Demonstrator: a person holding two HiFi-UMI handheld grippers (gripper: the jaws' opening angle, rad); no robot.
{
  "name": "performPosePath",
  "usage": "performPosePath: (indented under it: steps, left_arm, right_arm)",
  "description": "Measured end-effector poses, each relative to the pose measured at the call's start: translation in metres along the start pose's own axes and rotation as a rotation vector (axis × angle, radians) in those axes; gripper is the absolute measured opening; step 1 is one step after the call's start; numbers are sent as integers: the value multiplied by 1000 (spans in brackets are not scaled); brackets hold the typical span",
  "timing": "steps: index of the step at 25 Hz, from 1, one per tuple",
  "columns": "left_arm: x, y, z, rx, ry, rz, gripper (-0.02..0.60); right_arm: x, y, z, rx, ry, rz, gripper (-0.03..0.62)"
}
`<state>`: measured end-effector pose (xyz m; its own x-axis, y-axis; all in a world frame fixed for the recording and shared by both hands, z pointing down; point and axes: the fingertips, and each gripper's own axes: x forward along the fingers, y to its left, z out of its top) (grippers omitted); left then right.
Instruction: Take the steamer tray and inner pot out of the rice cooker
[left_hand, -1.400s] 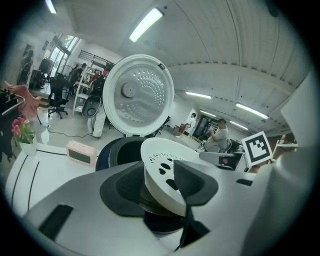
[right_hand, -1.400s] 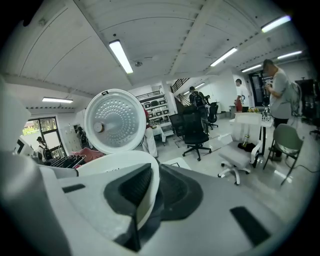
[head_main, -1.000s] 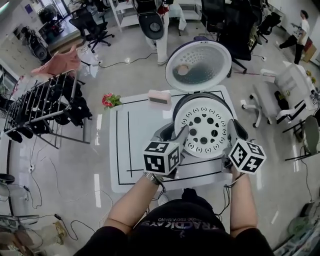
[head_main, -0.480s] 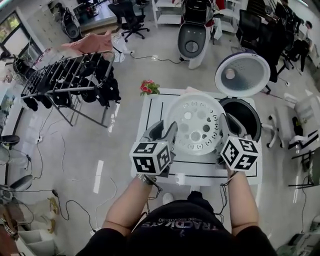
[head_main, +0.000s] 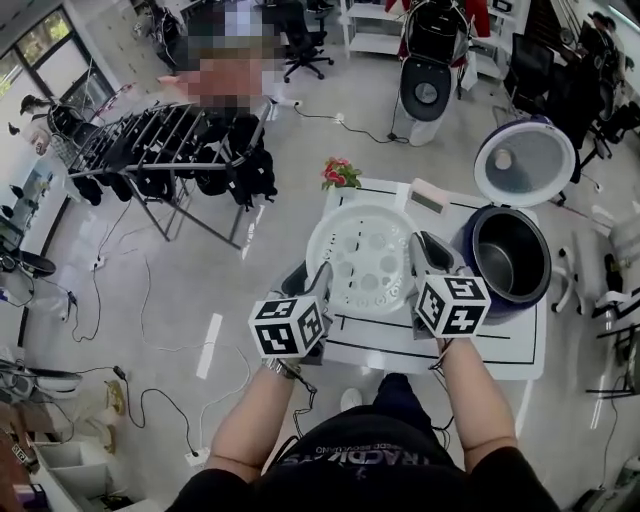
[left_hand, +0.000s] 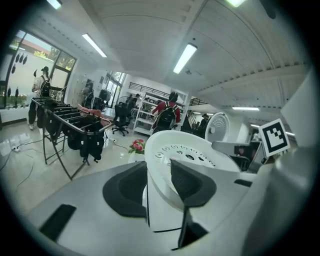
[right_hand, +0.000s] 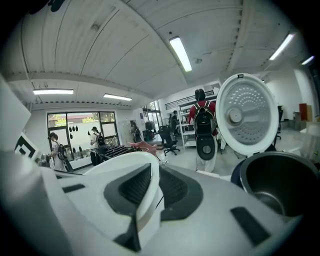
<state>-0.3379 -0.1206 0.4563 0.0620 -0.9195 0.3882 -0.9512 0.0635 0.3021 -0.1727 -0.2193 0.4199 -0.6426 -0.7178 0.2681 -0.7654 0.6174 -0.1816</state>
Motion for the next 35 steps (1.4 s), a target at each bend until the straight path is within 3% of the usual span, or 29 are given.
performPosePath:
  steps: [6,12,35]
  left_arm:
    - [25,28,-13,-30,24,39,149]
    - [72,39,-20,-37,40,60,147]
    - [198,99,-76,-62,155,101,144]
  right_arm:
    - [41,0,-17,-13,37,32,51]
    - [86,-27,-34,-11,67,45,51]
    - [209,-86,-131,57,212,9,51]
